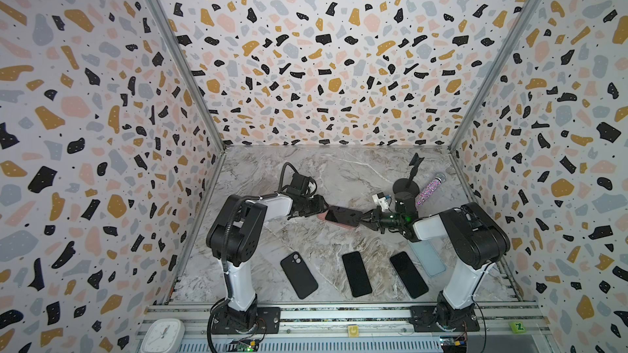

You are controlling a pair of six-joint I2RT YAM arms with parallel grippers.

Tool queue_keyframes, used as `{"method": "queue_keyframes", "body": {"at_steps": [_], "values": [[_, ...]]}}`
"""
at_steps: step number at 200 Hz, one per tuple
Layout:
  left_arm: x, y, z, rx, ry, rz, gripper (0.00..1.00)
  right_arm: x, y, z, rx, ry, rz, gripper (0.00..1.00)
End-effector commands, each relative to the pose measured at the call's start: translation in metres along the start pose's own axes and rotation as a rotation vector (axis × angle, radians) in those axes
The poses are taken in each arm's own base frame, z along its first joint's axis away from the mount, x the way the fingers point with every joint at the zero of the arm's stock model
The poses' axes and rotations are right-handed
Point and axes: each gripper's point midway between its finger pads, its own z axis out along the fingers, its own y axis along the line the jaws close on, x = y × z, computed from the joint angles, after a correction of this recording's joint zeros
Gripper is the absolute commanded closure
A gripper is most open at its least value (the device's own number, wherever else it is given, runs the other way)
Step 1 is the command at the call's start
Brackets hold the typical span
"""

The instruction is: Put the phone into the phone case

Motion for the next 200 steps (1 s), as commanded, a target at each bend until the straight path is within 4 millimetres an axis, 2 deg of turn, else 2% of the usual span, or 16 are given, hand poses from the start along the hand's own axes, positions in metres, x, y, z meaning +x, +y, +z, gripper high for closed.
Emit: {"method": "queue_keyframes", "body": {"at_steps": [1,67,96,136,200], "values": [[0.007,-0.008,0.006,0.046,0.03,0.011,0.48,0.005,0.005,0.011,-0.019,0.047,-0.023,1.0],[0.009,-0.012,0.009,0.057,0.034,0.017,0.48,0.008,0.003,0.021,-0.031,0.113,-0.022,1.0],[0.01,-0.014,0.007,0.058,0.031,0.018,0.48,0.012,-0.008,0.019,0.02,0.127,0.01,1.0],[0.018,-0.017,0.005,0.071,0.028,0.008,0.48,0.016,-0.022,0.014,0.085,0.077,0.124,1.0],[0.027,-0.024,0.004,0.095,0.022,0.003,0.48,0.017,-0.025,0.016,0.094,0.016,0.205,1.0]]}}
